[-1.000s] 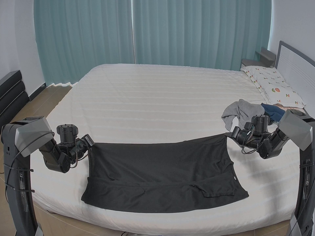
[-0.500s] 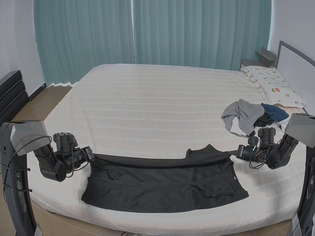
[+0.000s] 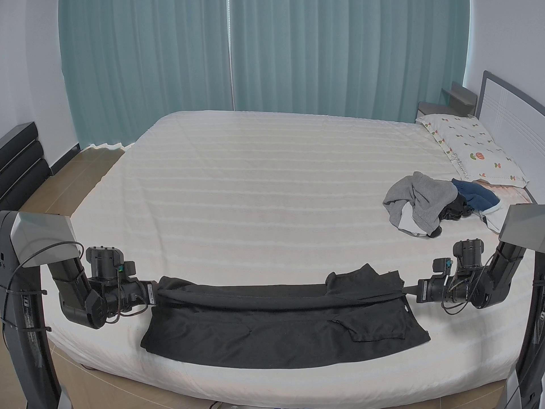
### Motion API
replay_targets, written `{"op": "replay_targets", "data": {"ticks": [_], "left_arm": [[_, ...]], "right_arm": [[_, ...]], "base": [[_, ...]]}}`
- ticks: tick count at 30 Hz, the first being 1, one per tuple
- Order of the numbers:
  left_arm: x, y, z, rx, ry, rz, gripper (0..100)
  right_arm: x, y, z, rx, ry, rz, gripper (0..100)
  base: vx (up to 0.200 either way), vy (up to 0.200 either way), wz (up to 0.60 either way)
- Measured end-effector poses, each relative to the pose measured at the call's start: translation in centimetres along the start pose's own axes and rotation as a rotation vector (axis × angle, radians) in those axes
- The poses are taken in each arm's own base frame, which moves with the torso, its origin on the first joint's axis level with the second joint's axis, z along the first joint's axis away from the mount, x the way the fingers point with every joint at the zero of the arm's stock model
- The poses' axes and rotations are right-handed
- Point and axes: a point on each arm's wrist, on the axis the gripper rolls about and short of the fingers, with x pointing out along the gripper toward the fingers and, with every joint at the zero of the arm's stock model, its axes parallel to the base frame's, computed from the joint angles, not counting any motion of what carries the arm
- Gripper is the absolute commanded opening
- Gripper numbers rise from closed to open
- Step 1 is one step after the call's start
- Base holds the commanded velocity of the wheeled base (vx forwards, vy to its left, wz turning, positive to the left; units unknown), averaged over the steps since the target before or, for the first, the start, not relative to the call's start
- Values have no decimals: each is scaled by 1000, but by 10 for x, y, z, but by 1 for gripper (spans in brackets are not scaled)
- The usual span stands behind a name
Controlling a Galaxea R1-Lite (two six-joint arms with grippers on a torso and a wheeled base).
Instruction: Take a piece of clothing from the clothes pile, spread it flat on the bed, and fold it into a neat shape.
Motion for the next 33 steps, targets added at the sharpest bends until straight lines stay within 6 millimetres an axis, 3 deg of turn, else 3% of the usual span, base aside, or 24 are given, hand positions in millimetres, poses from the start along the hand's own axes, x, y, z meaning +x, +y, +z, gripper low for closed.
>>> {"op": "replay_targets", "data": {"ticks": [25,33], "left_arm": [[-2,2,-20,48,80,7,0],[-1,2,-19,51,74,6,0]], "right_arm": [[-8,2,-21,-6,60,-5,0],[-14,1,-12,3,-22,-9,0]], "base": [[0,0,0],[0,0,0]]}}
